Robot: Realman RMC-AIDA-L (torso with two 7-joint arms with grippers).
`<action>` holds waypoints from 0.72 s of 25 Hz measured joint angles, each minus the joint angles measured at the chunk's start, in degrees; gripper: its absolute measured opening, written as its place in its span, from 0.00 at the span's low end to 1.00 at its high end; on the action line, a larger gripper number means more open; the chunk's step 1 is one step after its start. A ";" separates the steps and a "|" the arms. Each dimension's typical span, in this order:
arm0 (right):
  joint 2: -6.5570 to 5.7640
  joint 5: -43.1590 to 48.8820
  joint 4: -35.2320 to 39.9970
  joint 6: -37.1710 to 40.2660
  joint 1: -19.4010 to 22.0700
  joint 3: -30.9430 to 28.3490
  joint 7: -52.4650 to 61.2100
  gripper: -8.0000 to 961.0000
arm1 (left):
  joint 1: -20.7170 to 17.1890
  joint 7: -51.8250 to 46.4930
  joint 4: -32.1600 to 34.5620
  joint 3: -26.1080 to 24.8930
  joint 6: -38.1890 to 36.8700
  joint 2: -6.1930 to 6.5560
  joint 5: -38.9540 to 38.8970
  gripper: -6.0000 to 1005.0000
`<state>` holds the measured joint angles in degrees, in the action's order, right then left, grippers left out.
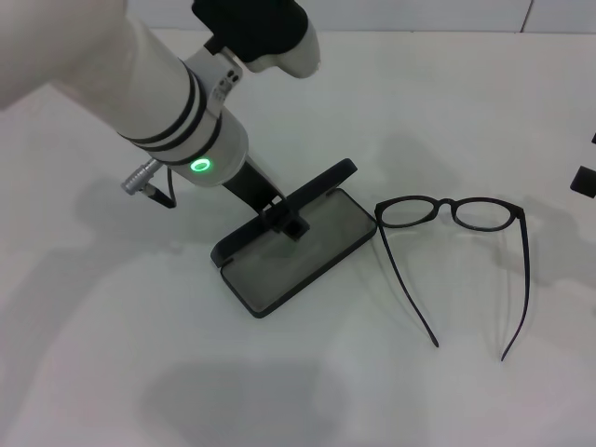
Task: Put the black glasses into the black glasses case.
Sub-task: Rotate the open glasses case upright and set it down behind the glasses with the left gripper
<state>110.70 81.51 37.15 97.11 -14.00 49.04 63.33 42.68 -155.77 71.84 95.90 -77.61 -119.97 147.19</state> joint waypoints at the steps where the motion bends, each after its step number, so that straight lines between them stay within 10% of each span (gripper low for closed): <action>1: 0.02 0.00 -0.01 0.00 0.07 0.00 0.00 0.65 | 0.19 -0.16 -0.34 0.30 0.27 0.00 0.32 0.60; 18: 0.24 -0.05 -0.16 0.15 0.95 -0.34 -0.06 0.64 | 0.51 -0.19 1.54 0.61 0.64 0.03 2.08 0.22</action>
<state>110.94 81.46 36.99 97.26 -13.05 48.71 63.28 43.19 -155.96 73.38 96.51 -76.98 -119.94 149.27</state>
